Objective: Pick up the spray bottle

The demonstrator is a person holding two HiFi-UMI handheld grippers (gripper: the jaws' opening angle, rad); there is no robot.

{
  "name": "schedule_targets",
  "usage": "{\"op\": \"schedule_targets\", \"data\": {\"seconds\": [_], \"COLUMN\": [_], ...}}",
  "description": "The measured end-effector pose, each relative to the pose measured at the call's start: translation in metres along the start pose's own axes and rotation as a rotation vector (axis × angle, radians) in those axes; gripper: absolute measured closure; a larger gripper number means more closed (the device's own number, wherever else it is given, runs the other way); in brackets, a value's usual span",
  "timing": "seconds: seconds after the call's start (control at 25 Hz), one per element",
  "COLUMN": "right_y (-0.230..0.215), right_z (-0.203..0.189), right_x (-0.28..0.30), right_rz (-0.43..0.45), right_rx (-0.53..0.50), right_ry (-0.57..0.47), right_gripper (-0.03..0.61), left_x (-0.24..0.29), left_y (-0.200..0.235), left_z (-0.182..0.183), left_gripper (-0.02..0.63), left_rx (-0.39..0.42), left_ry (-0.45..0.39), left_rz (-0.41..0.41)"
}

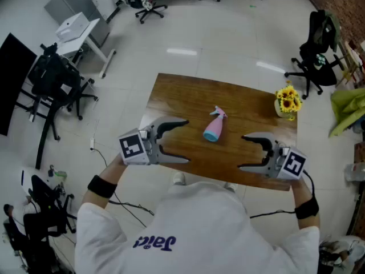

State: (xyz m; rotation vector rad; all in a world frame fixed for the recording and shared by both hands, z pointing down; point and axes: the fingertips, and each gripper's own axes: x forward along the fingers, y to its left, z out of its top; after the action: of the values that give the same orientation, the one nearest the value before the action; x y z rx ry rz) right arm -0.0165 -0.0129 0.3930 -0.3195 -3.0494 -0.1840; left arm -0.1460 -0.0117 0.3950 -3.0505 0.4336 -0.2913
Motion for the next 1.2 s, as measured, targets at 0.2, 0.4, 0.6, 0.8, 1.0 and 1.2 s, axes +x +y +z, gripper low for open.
{"op": "schedule_targets", "data": {"seconds": [0.2,0.4,0.6,0.8,1.0,1.2], "right_y": [-0.019,-0.029,-0.037,-0.044,-0.050,-0.055], "right_z": [-0.012,-0.029,-0.052,-0.059,-0.059,-0.065], "right_x": [-0.002,-0.004,-0.012,-0.024,-0.041,-0.064], "right_rz": [-0.001,-0.018,-0.054,-0.099,-0.164,-0.258], "right_rx": [-0.029,-0.050,-0.014,-0.009,-0.032,-0.022], "right_ry": [0.030,0.131,0.239,0.272,0.306,0.320], "right_gripper": [0.232,0.232,0.232,0.233,0.233,0.232], "left_x": [0.007,0.020,0.036,0.061,0.093,0.127], "left_y": [0.009,0.017,0.027,0.042,0.058,0.071], "left_z": [-0.023,-0.053,-0.080,-0.096,-0.111,-0.136], "left_gripper": [0.155,0.155,0.155,0.155,0.155,0.155], "left_rx": [-0.042,-0.096,-0.157,-0.215,-0.252,-0.286], "left_ry": [0.034,0.066,0.089,0.120,0.166,0.241], "left_rz": [0.056,0.099,0.123,0.167,0.207,0.208]}}
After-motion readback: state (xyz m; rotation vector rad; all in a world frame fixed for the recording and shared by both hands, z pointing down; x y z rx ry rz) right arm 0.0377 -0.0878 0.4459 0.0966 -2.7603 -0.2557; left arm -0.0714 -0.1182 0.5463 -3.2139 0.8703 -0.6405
